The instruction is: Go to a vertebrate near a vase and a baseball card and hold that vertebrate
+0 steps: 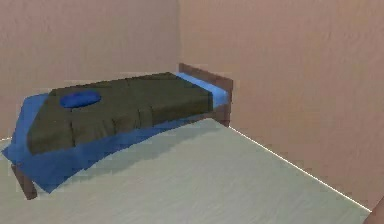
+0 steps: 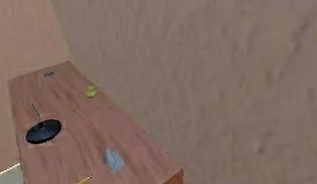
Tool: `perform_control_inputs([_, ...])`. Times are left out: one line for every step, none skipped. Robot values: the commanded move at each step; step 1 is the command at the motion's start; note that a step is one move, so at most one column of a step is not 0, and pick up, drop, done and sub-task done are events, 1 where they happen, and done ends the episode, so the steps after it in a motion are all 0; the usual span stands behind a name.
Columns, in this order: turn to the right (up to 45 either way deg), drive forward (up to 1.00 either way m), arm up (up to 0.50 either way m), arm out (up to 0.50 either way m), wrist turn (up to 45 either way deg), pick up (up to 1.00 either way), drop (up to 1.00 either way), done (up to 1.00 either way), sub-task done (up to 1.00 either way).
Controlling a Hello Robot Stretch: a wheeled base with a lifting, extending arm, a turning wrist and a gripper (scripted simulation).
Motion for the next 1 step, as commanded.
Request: perform_control_inputs([-45.0,0.00,0.00,0.00,0.0,0.00,0.00,0.00,0.00])
